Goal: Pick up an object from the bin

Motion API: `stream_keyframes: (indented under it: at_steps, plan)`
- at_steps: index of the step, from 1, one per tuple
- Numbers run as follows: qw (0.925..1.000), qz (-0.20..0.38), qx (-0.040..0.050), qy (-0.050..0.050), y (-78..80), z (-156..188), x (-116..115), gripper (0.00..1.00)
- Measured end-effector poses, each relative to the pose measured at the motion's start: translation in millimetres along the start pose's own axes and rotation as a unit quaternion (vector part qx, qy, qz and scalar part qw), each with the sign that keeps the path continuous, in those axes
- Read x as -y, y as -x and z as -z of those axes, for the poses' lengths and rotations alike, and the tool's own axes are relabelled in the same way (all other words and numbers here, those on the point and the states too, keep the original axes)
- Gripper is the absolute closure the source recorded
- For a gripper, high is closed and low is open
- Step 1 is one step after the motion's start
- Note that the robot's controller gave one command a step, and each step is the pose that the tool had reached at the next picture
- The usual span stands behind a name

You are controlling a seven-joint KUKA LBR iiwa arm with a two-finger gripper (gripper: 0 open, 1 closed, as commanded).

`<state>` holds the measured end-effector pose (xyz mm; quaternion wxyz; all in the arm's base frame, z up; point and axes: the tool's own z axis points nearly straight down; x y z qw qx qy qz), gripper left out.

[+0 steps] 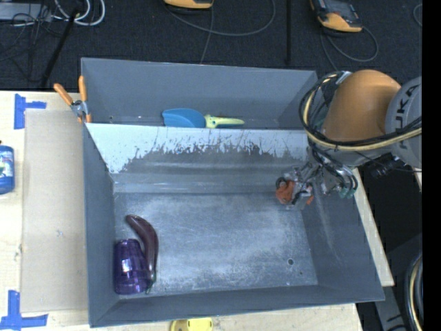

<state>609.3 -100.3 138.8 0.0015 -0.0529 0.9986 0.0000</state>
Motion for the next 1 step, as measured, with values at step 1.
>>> stream_keyframes:
  at_steps: [1]
  plan:
    - [1.0,0.0,-0.0006,0.0,-0.2,7.3,-0.1,1.0]
